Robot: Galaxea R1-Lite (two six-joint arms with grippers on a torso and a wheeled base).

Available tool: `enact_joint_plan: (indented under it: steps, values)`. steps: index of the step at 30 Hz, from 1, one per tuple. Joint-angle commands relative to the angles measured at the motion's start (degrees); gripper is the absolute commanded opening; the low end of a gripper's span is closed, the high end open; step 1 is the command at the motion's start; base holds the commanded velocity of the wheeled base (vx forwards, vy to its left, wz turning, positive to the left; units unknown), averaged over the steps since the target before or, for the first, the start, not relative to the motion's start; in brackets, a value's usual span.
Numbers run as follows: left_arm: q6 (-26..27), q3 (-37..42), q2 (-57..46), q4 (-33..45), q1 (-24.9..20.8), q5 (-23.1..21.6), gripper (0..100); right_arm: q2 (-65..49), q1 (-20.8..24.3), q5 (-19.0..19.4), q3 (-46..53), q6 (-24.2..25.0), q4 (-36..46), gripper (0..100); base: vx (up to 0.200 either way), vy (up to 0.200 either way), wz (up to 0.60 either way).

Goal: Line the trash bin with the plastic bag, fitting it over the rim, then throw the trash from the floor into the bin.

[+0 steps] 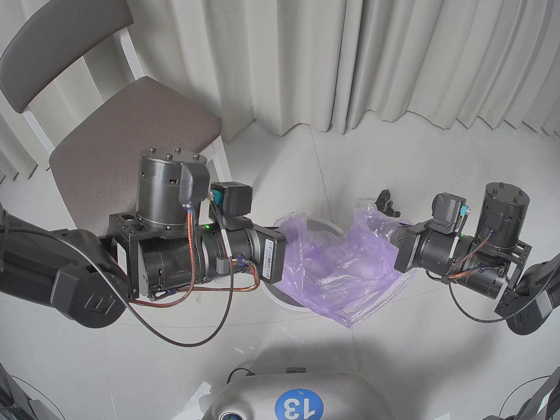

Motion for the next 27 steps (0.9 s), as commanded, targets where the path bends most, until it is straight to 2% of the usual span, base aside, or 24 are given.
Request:
enact_joint_plan:
  steps: [1, 6, 16, 21, 27]
  values:
    - [-0.6, 0.1, 1.2, 0.0, 1.5, -0.2, 0, 3.8, -2.0, 0.7, -2.0, 0.8, 0.1, 0, 0.000, 0.000, 0.00]
    - [-2.1, 0.4, 3.2, -2.6, 1.5, 0.2, 0, 5.0, -2.4, 2.2, -2.2, 1.4, 0.2, 0, 0.000, 0.000, 0.00]
    - [-2.3, 1.3, 9.8, -9.2, 1.5, 0.2, 0, 10.3, -2.4, 2.2, -4.5, 3.6, 0.1, 0, 0.000, 0.000, 0.00]
    - [-4.0, 1.4, 12.8, -13.3, 1.8, 0.4, 0, 12.7, -2.5, 2.2, -5.1, 4.3, 0.1, 0, 0.000, 0.000, 0.00]
    - [-4.0, 3.2, 12.8, -13.5, 2.3, 0.5, 0, 16.8, -2.5, 2.2, -7.3, 5.8, 0.0, 0, 0.000, 0.000, 0.00]
